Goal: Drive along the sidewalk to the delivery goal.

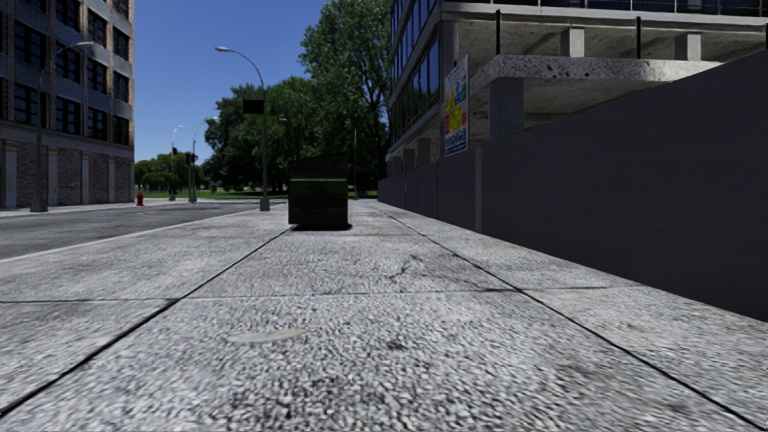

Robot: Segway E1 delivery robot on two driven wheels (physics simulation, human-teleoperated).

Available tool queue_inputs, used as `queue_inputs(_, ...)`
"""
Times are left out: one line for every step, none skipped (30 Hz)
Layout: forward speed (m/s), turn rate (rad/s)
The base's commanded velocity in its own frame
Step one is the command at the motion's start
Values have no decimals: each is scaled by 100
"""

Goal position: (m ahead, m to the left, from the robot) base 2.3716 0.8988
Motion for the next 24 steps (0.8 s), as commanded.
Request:
queue_inputs(154, 0)
queue_inputs(154, 0)
queue_inputs(154, 0)
queue_inputs(154, 0)
queue_inputs(154, 0)
queue_inputs(154, 0)
queue_inputs(154, 0)
queue_inputs(154, 0)
queue_inputs(154, 0)
queue_inputs(154, 0)
queue_inputs(154, 0)
queue_inputs(154, 0)
queue_inputs(154, 4)
queue_inputs(154, 15)
queue_inputs(154, 15)
queue_inputs(154, 19)
queue_inputs(154, 20)
queue_inputs(154, 20)
queue_inputs(154, 20)
queue_inputs(154, 21)
queue_inputs(154, 22)
queue_inputs(154, 23)
queue_inputs(154, 24)
queue_inputs(154, 24)
